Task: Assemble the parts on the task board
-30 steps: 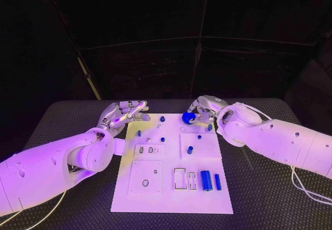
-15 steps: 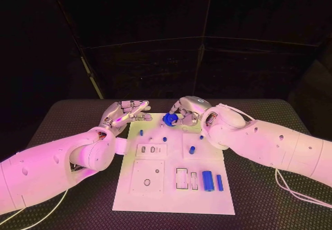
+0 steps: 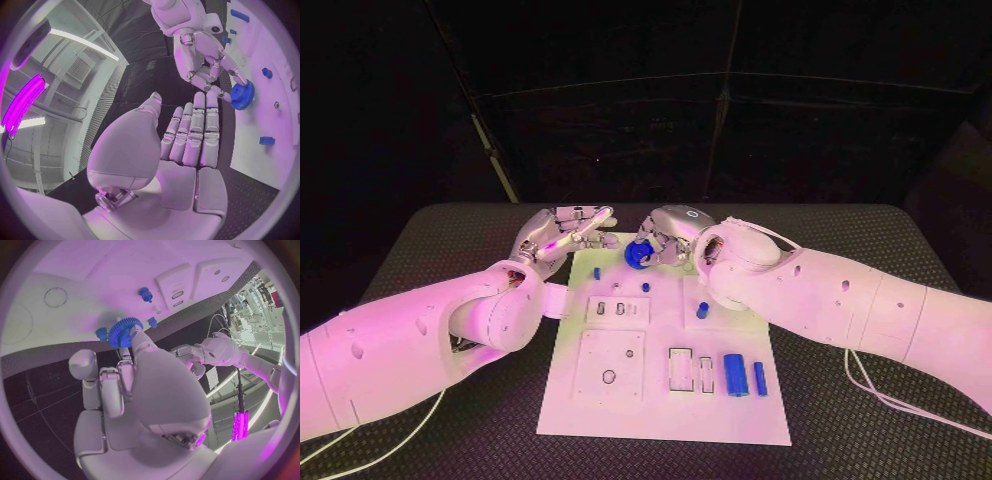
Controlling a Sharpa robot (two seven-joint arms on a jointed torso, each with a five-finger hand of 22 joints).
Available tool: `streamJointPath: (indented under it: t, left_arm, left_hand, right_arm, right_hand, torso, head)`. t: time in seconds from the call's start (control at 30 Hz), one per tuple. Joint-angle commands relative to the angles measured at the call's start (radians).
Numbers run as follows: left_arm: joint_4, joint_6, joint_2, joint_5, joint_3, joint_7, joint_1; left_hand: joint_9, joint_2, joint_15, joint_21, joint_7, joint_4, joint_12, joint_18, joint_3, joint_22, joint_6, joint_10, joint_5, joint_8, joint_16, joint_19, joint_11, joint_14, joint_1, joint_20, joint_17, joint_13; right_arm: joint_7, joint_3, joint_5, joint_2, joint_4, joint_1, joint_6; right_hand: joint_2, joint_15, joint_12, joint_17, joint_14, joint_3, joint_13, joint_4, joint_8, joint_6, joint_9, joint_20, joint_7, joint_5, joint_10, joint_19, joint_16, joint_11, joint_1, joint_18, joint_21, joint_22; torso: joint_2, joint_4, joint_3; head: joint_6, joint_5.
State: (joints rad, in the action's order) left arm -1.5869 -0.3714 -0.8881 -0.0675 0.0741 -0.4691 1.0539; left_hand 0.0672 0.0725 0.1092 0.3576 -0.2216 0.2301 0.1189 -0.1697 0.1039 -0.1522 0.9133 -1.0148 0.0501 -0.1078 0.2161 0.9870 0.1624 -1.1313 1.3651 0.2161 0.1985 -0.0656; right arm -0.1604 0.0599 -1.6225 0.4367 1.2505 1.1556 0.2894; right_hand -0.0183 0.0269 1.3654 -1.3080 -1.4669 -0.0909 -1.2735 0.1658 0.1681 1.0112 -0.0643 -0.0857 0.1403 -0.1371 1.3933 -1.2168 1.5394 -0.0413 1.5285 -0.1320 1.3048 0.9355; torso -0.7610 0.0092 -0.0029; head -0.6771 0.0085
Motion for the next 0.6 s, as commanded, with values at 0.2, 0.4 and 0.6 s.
streamJointPath:
  t: [0.2,0.4,0.6]
  left_arm:
    - [-0.002,0.008,0.0,0.0,0.001,-0.008,0.002]
    - [-0.002,0.008,0.0,0.0,0.001,-0.007,0.002]
    - [-0.001,0.008,0.0,0.0,0.001,-0.006,0.002]
  left_hand:
    - [-0.001,-0.011,0.001,-0.004,-0.002,-0.002,-0.006,-0.013,-0.003,0.002,0.003,-0.004,0.0,0.007,-0.008,0.004,0.005,-0.006,0.0,0.0,0.001,0.001]
    - [-0.001,-0.011,0.001,-0.004,-0.002,-0.002,-0.006,-0.013,-0.003,0.002,0.003,-0.004,0.0,0.007,-0.008,0.004,0.005,-0.006,0.0,0.0,0.001,0.001]
    - [-0.001,-0.011,0.001,-0.004,-0.002,-0.002,-0.006,-0.013,-0.003,0.002,0.003,-0.004,0.0,0.007,-0.008,0.004,0.005,-0.006,0.0,0.0,0.001,0.001]
  right_arm:
    - [-0.019,-0.003,-0.042,-0.023,-0.025,0.002,-0.047]
    - [-0.027,-0.004,-0.049,-0.029,-0.033,0.002,-0.052]
    - [-0.033,-0.004,-0.051,-0.033,-0.037,0.002,-0.055]
  right_hand:
    - [-0.009,-0.005,-0.015,-0.168,-0.085,-0.012,0.029,0.003,-0.007,0.019,-0.001,-0.001,-0.007,-0.005,-0.018,0.005,0.004,-0.007,-0.027,0.012,0.004,-0.003]
    - [-0.034,-0.016,-0.035,-0.166,-0.085,-0.006,0.054,0.011,-0.041,-0.03,0.002,-0.009,0.01,0.004,-0.037,0.008,0.004,-0.021,-0.064,0.012,0.001,-0.006]
    - [-0.069,-0.038,-0.058,-0.166,-0.084,0.029,0.086,0.034,-0.098,-0.121,0.001,-0.03,0.035,-0.015,-0.065,0.014,0.004,-0.045,-0.125,0.011,-0.002,-0.012]
  torso:
    - [0.0,-0.0013,0.002]
    - [0.0,-0.0036,0.0021]
    - [0.0,-0.0017,0.0023]
  head:
    - [-0.004,0.002]
    - [-0.005,0.003]
    - [-0.004,0.001]
